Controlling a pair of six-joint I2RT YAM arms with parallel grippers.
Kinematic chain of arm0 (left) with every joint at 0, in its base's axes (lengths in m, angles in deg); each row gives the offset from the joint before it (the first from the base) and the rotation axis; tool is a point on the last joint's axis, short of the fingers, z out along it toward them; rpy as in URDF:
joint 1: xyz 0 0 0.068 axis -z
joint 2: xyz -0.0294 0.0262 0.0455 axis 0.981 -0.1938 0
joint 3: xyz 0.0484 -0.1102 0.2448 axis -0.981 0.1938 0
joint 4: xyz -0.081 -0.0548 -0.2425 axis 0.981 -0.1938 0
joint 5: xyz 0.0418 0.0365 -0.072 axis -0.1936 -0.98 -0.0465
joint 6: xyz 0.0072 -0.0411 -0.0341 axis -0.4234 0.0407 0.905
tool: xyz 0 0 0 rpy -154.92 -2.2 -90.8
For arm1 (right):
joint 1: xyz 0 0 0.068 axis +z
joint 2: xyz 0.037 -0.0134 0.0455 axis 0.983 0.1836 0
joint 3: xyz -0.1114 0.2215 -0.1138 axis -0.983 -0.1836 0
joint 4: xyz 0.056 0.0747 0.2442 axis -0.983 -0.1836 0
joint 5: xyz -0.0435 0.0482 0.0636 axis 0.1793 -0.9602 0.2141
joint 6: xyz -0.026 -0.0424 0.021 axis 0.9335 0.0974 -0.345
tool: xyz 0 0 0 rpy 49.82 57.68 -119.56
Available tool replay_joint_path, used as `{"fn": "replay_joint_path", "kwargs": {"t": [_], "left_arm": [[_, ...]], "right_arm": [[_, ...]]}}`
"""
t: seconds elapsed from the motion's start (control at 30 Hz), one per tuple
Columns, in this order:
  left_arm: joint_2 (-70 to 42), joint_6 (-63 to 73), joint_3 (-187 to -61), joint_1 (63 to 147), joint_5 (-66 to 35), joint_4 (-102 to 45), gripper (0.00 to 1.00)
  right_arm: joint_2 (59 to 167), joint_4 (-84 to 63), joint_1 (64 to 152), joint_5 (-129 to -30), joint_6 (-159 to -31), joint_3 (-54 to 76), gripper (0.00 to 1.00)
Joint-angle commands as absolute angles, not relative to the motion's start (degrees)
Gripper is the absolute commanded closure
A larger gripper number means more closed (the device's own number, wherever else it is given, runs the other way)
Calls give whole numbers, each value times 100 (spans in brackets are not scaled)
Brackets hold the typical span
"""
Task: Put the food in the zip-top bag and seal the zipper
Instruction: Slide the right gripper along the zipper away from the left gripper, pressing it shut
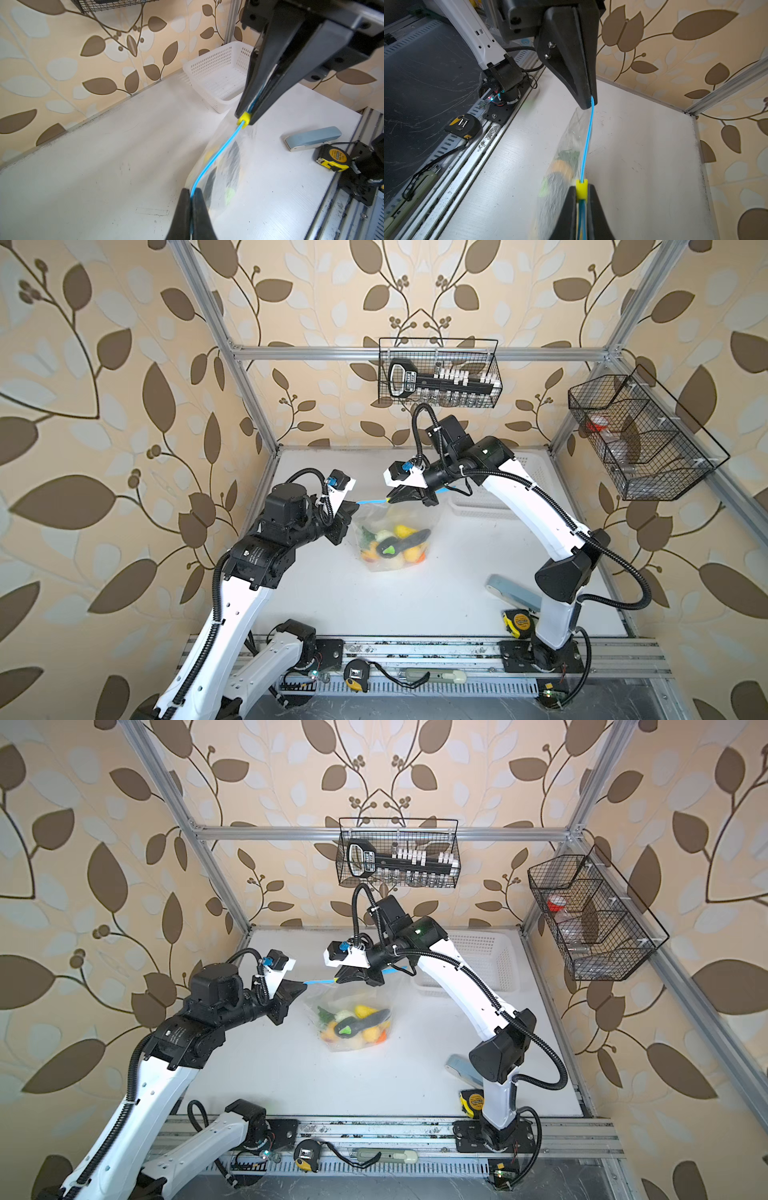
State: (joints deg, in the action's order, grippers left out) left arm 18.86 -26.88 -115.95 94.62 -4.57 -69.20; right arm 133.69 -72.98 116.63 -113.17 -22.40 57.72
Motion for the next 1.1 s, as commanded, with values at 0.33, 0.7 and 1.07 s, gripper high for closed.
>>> {"fn": "replay_joint_path", "kwargs": {"t": [0.33, 0.7, 1.07], "left_arm": [[1836, -2528, -11421, 9430, -1183, -6591, 100], [1934, -2473, -11323, 9429, -1586, -6457, 100], [1990, -2411, -11321, 9425, -2294, -6387, 100]], "right_arm": [[12986, -7553, 11346, -11331, -2017, 5491, 91], [12946, -7547, 11241, -11267, -2043, 5406, 90], [12916, -7526, 11190, -11248, -2052, 5343, 91]]}}
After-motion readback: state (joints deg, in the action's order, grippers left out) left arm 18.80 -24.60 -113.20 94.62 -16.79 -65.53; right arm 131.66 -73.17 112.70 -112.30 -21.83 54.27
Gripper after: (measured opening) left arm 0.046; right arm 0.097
